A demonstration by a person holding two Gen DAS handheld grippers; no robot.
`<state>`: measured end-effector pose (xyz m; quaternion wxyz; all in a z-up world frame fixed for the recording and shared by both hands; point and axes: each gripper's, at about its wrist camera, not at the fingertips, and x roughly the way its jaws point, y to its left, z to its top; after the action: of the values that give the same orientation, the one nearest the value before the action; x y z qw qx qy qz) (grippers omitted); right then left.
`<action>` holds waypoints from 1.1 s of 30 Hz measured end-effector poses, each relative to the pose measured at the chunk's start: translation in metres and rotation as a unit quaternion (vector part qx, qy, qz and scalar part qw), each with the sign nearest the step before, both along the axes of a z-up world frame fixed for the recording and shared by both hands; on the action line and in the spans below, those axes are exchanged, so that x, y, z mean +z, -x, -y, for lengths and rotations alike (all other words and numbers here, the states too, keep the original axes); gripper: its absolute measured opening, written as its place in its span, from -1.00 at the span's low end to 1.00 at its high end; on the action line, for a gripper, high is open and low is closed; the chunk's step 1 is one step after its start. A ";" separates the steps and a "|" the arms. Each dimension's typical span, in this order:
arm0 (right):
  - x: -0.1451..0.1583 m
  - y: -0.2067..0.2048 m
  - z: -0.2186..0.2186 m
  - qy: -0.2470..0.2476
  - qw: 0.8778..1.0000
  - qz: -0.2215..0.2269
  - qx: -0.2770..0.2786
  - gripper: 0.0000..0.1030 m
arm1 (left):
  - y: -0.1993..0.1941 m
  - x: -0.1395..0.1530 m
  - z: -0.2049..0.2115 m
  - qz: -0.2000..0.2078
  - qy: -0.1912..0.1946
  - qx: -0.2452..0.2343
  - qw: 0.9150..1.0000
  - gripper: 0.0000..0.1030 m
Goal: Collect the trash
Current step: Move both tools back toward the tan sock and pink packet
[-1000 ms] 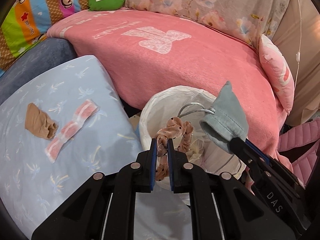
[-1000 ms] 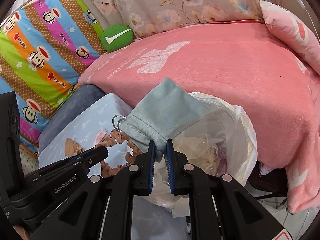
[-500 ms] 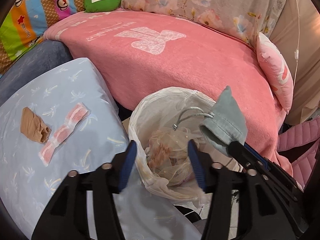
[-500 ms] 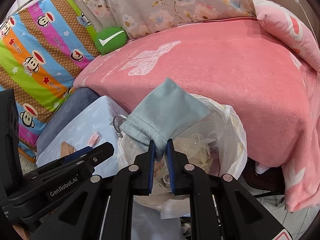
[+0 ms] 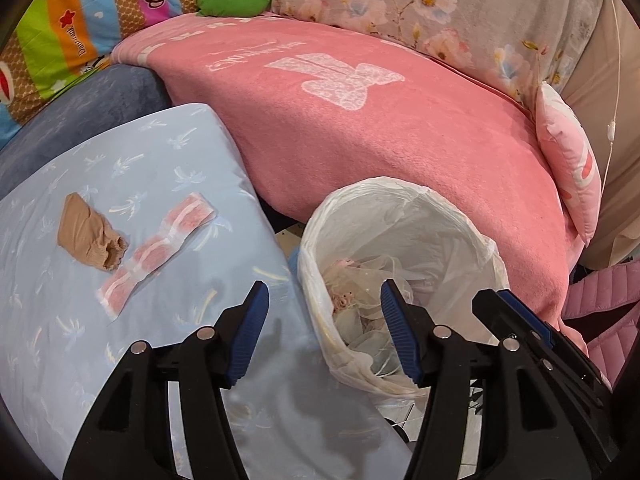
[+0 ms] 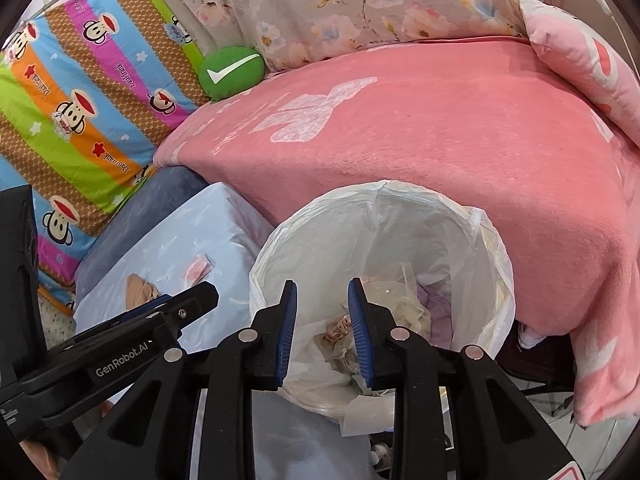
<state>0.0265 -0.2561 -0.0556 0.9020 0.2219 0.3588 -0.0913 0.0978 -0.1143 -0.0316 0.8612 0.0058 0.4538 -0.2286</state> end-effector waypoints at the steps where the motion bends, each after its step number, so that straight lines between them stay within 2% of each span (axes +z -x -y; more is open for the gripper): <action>1: 0.000 -0.001 -0.003 0.001 1.000 -0.001 0.003 -0.44 | 0.000 0.000 -0.003 0.000 0.000 0.003 1.000 0.08; 26: -0.001 -0.030 -0.093 0.021 0.994 -0.024 0.102 -0.31 | -0.010 -0.010 -0.095 -0.008 0.000 0.098 0.995 0.10; 28: -0.003 -0.033 -0.102 0.023 0.993 -0.026 0.109 -0.22 | -0.012 -0.012 -0.106 -0.010 -0.003 0.111 0.994 0.14; 33: -0.011 -0.046 -0.127 0.023 0.990 -0.039 0.132 -0.19 | -0.018 -0.017 -0.133 -0.009 -0.016 0.146 0.989 0.30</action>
<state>0.0724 -0.1286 -0.0664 0.8964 0.1482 0.4175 0.0121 0.1154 0.0182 -0.0486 0.8809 -0.0487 0.4616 -0.0928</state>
